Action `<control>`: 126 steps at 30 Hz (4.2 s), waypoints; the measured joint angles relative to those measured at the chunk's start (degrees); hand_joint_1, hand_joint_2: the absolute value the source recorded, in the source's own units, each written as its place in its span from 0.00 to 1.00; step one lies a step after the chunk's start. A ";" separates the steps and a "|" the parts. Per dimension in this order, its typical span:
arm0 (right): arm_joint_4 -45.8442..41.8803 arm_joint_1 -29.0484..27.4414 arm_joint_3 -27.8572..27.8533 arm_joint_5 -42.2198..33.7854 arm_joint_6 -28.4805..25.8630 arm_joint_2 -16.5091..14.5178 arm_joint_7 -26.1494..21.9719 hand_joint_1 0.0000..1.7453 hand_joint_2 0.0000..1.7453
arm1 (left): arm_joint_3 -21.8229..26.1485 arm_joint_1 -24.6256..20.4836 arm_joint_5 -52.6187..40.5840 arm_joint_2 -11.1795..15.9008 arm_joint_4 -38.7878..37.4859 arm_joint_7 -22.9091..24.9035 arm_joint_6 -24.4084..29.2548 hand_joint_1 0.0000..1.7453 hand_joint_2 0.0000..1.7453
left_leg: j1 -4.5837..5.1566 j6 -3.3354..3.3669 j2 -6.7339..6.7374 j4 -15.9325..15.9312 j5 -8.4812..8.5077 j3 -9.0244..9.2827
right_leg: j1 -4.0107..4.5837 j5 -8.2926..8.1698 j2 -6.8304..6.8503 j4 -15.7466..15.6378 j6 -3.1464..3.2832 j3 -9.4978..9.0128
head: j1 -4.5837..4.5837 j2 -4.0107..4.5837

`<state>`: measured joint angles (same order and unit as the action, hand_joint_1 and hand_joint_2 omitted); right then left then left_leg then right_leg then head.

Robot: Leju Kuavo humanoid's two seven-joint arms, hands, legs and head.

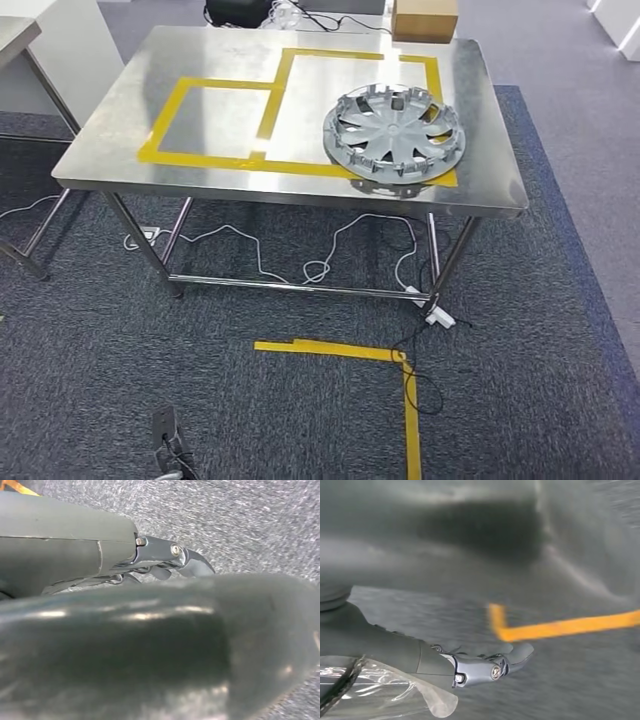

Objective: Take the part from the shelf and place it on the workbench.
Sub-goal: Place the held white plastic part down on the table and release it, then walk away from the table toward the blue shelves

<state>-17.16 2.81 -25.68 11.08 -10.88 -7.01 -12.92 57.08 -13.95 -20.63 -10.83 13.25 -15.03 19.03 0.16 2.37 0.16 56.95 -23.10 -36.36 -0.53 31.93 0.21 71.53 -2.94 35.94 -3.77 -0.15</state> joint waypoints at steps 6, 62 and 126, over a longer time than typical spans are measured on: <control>2.27 0.22 -5.01 -8.79 -2.57 -2.07 4.35 0.00 0.00 | -4.73 4.57 -8.81 -1.66 -0.03 -5.33 -4.29 0.00 0.00 | 0.14 -1.77 0.26 0.40 3.63 -2.07 | 0.12 1.24 -0.52 -16.93 1.63 -12.15 | 0.13 0.00; 6.10 -1.19 14.28 25.32 1.67 -3.79 9.80 0.00 0.00 | -7.10 11.11 -12.93 -1.92 -0.07 -5.43 -8.04 0.00 0.00 | 0.14 0.39 -3.59 -0.64 -2.95 5.13 | -0.09 0.18 -1.06 -4.69 0.60 -1.30 | 0.17 0.00; 6.42 -2.22 9.94 20.88 2.01 -3.15 7.41 0.00 0.00 | -10.33 10.79 -22.21 -5.33 -0.05 -7.24 -4.91 0.00 0.00 | 0.02 -0.21 -5.53 1.40 -4.05 3.84 | -0.56 -1.01 -3.10 -10.07 0.55 -3.70 | 0.05 0.00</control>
<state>-10.74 0.59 -15.74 31.97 -8.87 -10.16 -5.50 46.75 -3.16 -42.83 -16.16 13.19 -22.27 14.13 0.18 2.16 -5.37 58.35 -27.16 -32.53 -1.09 30.91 -2.89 61.46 -2.39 32.24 -3.72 -0.15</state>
